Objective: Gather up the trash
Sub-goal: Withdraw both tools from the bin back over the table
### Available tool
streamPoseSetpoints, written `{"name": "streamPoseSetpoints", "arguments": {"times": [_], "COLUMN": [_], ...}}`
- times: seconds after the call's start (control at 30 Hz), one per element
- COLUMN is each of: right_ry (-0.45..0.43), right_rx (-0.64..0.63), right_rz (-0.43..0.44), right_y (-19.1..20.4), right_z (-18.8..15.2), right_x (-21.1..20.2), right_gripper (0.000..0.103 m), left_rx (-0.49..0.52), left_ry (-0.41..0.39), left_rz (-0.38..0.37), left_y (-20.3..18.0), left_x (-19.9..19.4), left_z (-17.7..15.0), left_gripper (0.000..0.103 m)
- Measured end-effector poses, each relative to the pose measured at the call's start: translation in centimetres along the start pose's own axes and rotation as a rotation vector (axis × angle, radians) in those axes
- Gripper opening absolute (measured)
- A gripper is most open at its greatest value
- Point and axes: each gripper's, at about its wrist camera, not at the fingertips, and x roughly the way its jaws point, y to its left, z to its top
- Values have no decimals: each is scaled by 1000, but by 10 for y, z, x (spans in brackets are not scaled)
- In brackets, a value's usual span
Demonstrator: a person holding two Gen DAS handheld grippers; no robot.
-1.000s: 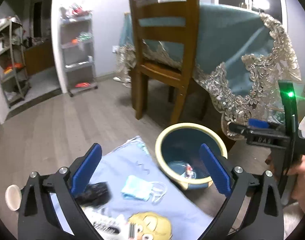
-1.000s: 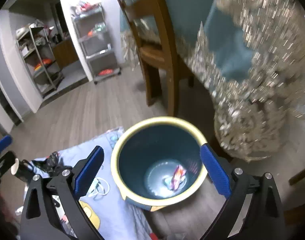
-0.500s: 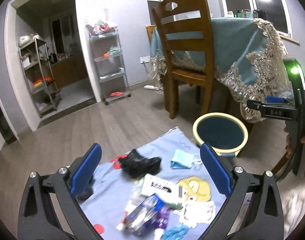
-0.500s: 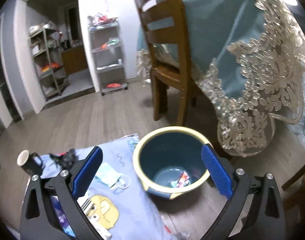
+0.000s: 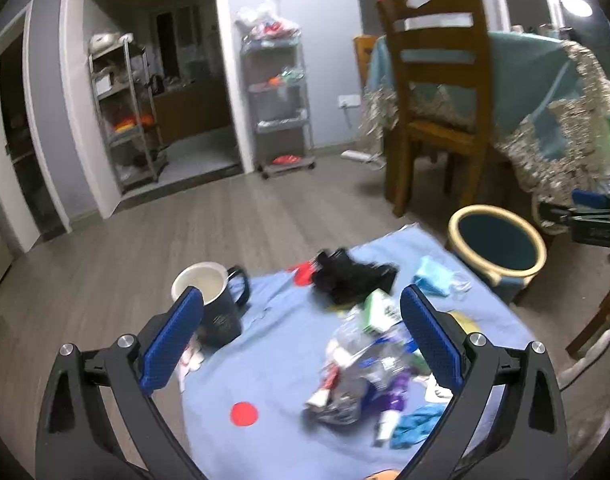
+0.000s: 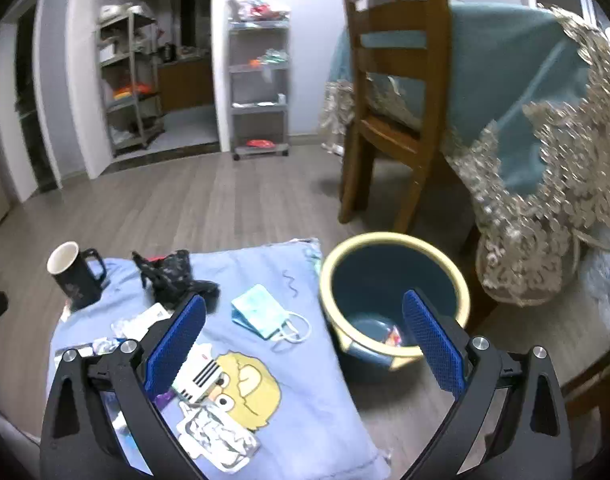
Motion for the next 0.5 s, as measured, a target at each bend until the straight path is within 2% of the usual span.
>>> {"name": "streamPoseSetpoints", "arguments": {"times": [0.1,0.23,0.33,0.5], "right_ry": [-35,39,100,166], "right_rx": [-59,-70,-47,-35], "right_rz": [-3,52,158,140], "right_y": [17,33,39,47], "right_z": [-4,-10,-14,-18], "right_x": [0,15,31,52], "right_gripper": [98,98,98,98], "left_rx": [-70,-156,-127,-32], "left_ry": [41,100,120,153], "left_rz": [-3,-51,-74,-143], "left_y": [18,31,23,-6], "left_x": [13,29,37,48], "left_z": [-7,-18,-24,-32], "left_gripper": [97,97,97,97]}}
